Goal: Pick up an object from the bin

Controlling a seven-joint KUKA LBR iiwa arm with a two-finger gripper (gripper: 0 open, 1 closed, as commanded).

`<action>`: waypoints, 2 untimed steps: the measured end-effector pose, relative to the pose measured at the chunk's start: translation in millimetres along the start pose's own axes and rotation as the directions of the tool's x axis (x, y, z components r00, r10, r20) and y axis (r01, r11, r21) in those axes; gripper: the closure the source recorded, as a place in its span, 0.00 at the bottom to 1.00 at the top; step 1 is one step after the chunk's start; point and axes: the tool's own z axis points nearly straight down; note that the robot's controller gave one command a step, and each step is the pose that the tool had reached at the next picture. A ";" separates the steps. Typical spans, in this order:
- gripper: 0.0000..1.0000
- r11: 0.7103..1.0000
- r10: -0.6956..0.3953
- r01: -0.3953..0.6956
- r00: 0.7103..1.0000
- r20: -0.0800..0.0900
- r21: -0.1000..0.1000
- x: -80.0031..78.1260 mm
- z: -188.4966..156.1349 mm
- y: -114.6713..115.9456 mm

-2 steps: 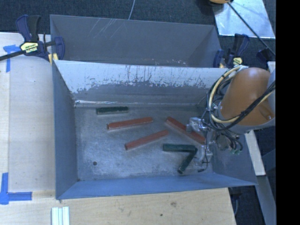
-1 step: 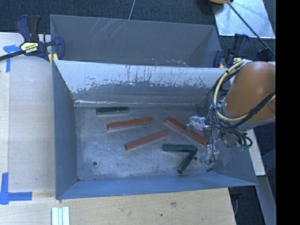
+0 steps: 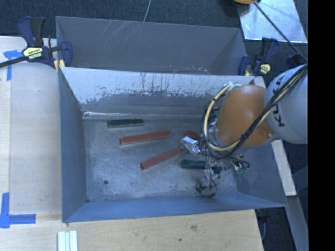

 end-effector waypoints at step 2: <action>0.00 0.997 -0.076 0.076 0.997 0.003 0.001 28.1 -2.8 -60.5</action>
Offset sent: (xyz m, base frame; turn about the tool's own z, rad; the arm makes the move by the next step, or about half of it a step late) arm 0.0000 0.0000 0.0000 0.0000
